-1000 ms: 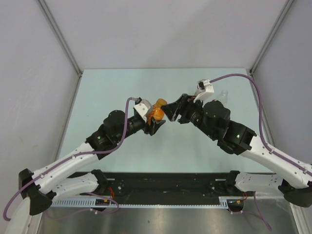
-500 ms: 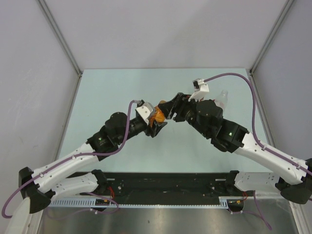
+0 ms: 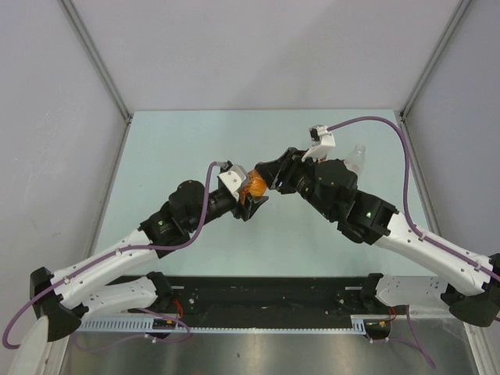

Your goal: Unscrew the bottle caps

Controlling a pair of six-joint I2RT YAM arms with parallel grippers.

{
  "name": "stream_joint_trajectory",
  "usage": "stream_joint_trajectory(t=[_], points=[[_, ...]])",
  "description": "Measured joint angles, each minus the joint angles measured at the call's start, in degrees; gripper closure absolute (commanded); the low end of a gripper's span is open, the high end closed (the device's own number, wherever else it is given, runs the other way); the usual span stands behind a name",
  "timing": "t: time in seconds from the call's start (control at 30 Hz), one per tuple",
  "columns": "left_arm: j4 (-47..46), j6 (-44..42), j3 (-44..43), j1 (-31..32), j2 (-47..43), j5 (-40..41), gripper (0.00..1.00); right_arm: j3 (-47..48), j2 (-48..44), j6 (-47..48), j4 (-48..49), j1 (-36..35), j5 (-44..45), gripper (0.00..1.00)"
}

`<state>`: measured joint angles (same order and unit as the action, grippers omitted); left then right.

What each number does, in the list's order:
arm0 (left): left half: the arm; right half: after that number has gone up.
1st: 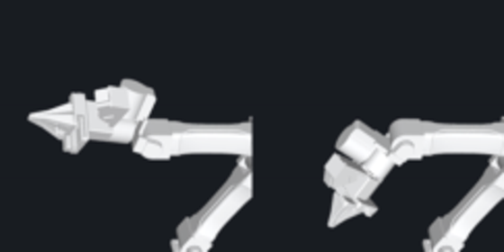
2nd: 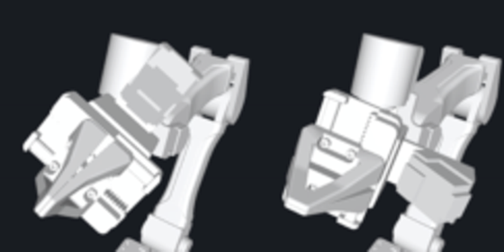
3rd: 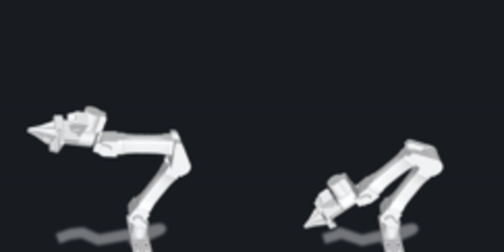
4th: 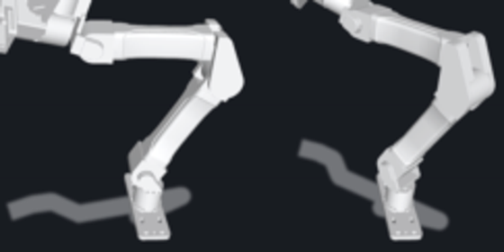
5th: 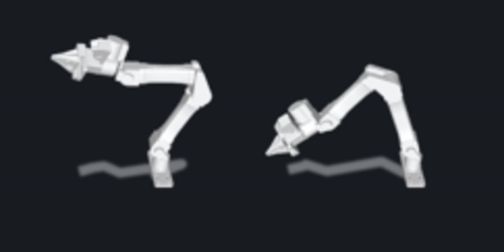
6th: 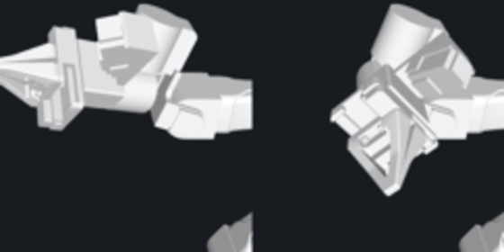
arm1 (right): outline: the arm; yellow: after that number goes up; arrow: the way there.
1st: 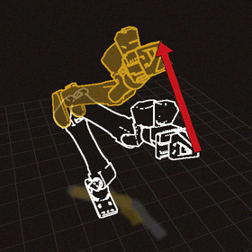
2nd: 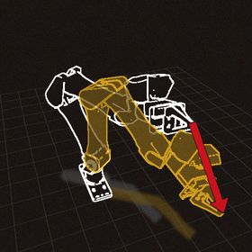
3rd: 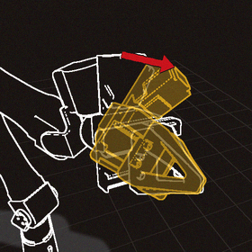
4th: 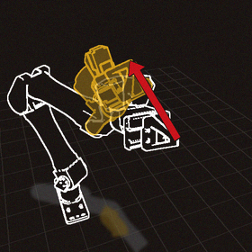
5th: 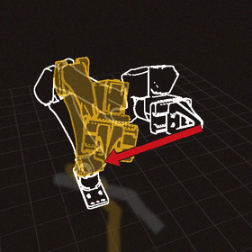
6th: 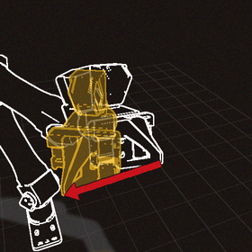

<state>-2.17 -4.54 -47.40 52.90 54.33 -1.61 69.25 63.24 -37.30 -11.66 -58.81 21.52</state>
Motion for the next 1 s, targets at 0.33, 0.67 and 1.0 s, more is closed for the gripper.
stream_joint_trajectory(t=[0.33,0.67,1.0], points=[[0.2,0.0,0.0,0.1,0.0,0.1,1.00,0.1,0.3,0.1,-0.2,0.0,-0.6,0.44],[0.2,0.0,0.0,0.5,0.0,0.1,1.00,0.1,0.3,0.5,-0.5,0.0,-1.0,0.86],[1.6,0.3,-0.5,0.2,-0.3,-2.1,1.00,0.1,0.1,3.2,-0.4,0.1,-2.8,1.00]])
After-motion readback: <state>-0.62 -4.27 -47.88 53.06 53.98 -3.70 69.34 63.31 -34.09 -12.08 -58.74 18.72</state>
